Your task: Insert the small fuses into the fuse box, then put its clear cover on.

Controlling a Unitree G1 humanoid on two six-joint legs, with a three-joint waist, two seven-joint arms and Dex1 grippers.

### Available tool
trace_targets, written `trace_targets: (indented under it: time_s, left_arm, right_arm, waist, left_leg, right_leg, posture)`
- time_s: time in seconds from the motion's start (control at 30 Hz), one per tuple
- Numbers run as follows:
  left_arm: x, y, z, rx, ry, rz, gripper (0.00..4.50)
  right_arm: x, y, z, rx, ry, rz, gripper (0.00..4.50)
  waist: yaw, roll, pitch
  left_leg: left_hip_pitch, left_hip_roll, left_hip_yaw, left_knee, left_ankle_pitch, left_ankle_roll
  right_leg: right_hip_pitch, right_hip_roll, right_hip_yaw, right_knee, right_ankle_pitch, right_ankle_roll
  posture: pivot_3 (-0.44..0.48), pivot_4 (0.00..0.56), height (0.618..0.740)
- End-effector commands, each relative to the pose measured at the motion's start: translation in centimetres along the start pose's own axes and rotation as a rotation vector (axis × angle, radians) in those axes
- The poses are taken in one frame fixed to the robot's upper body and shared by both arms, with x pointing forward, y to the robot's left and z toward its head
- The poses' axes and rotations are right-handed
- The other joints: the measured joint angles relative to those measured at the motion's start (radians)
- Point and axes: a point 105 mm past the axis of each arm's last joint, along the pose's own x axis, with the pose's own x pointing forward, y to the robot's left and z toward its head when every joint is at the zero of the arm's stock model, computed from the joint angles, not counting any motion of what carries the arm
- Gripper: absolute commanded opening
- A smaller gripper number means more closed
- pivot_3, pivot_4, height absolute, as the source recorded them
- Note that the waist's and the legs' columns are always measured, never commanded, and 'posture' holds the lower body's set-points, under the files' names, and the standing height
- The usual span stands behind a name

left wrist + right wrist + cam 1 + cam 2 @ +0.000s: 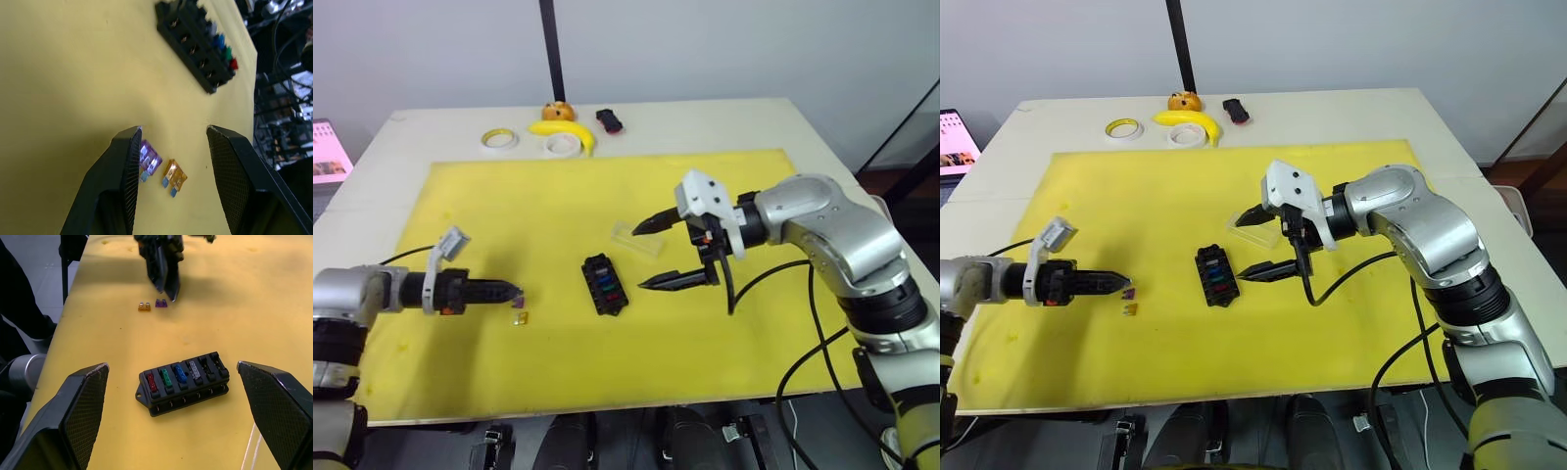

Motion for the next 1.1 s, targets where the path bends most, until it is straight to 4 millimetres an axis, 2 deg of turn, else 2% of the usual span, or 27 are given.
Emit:
trace_targets:
  time_s: [0.03, 0.23, 0.47, 0.6, 0.97, 1.1]
  left_arm:
    - [0.0, 0.0, -0.2, 0.011, 0.018, 0.001, 2.22]
    - [-0.1, 1.3, -1.2, -0.006, 0.025, 0.042, 2.22]
    - [-1.4, 2.5, -0.2, -0.018, -0.037, 0.109, 2.22]
    - [-1.6, 2.5, 0.7, -0.016, -0.078, 0.113, 2.22]
    - [-2.1, 2.5, 0.3, -0.020, -0.082, 0.126, 2.22]
    - [-1.6, 2.3, 0.2, -0.025, -0.078, 0.100, 2.22]
  right_arm:
    - [-0.3, 0.2, 0.7, -0.039, -0.008, -0.015, 4.50]
    - [-0.3, 0.2, 0.7, -0.036, -0.008, -0.022, 4.50]
    - [-0.2, 0.2, 0.7, -0.034, -0.011, -0.023, 4.50]
    - [-0.1, 0.2, 0.8, -0.035, -0.014, -0.019, 4.50]
    - [0.1, 0.2, 0.8, -0.041, -0.017, -0.013, 4.50]
    - [0.3, 0.2, 0.8, -0.043, -0.019, -0.013, 4.50]
  waist:
    - [0.000, 0.000, 0.000]
    - [0.000, 0.000, 0.000]
    - [-0.001, 0.000, 0.000]
    - [0.000, 0.000, 0.000]
    - [-0.001, 0.000, 0.000]
    - [-0.001, 0.000, 0.000]
  left_leg:
    - [0.000, 0.000, 0.000, 0.000, 0.000, 0.000]
    - [0.000, 0.000, 0.000, 0.000, 0.000, 0.000]
    - [0.001, 0.000, 0.000, 0.000, 0.000, 0.000]
    - [0.001, 0.000, 0.000, 0.000, 0.000, 0.000]
    - [0.001, 0.001, -0.001, 0.000, 0.000, 0.000]
    - [0.001, 0.001, 0.000, 0.000, 0.000, 0.000]
  right_leg:
    - [0.000, 0.000, 0.000, 0.000, 0.000, 0.000]
    - [0.000, 0.000, 0.000, 0.000, 0.000, 0.000]
    - [0.000, 0.000, 0.000, 0.001, 0.000, 0.000]
    - [0.000, 0.000, 0.000, 0.002, 0.000, 0.000]
    - [0.000, 0.000, 0.000, 0.002, 0.000, 0.000]
    - [0.000, 0.000, 0.000, 0.002, 0.000, 0.000]
  posture:
    - [0.000, 0.150, 0.740]
    - [0.000, 0.150, 0.740]
    - [0.000, 0.150, 0.740]
    - [0.000, 0.150, 0.740]
    - [0.000, 0.150, 0.740]
    - [0.000, 0.150, 0.740]
